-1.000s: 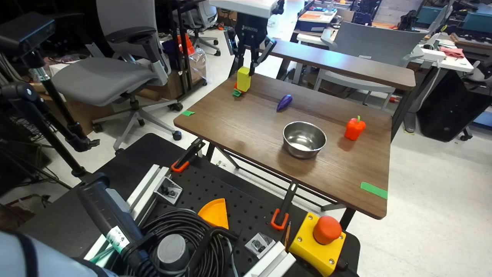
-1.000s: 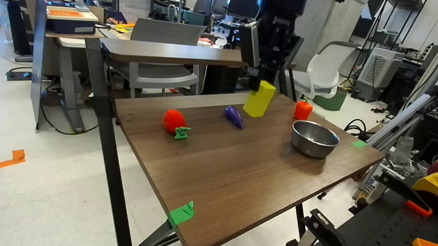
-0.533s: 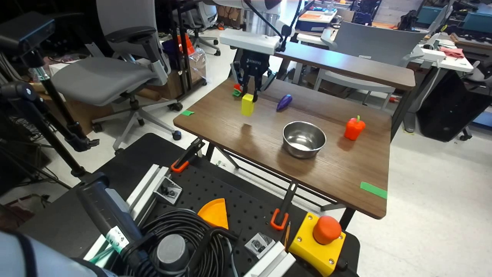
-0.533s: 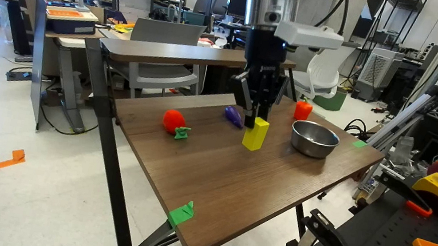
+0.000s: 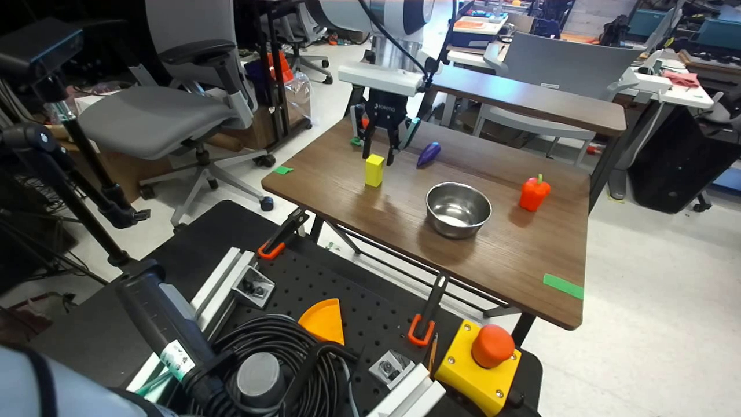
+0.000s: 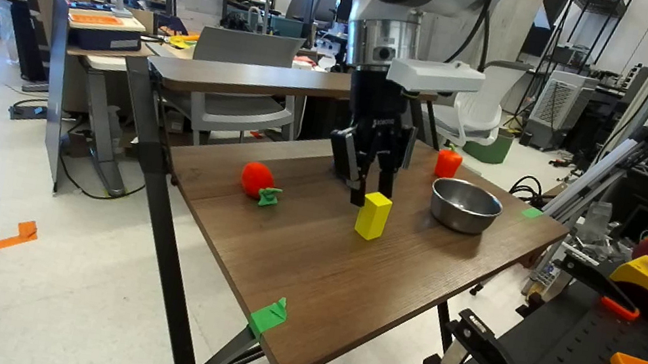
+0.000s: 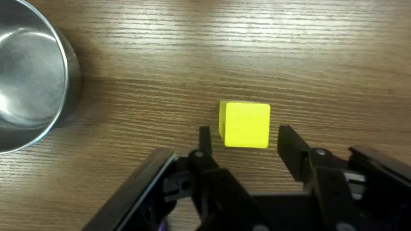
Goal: Put the yellow block on the table.
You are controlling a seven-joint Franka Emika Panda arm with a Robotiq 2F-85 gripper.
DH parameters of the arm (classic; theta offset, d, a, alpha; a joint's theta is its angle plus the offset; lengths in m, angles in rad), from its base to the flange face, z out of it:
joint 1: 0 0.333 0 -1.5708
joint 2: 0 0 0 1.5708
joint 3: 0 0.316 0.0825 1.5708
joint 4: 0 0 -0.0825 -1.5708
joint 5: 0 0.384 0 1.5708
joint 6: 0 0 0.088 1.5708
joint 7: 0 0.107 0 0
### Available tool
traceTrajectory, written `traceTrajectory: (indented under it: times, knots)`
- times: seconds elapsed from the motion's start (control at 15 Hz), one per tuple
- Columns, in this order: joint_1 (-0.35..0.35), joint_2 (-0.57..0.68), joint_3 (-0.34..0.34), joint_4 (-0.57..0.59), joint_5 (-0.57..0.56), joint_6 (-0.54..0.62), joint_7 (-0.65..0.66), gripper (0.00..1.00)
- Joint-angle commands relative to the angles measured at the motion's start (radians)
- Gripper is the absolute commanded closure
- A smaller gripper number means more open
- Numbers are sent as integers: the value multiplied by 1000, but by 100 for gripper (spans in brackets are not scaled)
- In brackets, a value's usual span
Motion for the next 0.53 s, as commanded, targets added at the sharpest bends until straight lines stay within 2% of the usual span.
traceTrajectory:
  times: [0.0,0.07,0.13,0.2,0.27,0.33,0.47]
  knots:
    - [-1,-137,0,-139,-3,58,-10,12]
    - [-7,-177,0,-177,4,70,-8,4]
    - [-27,-227,5,-221,33,77,-11,1]
    - [-46,-263,8,-249,63,67,-19,0]
    - [-12,-147,-1,-134,25,42,-1,7]
    - [-23,-190,0,-170,37,42,-2,1]
    - [-37,-242,-1,-214,47,42,-3,0]
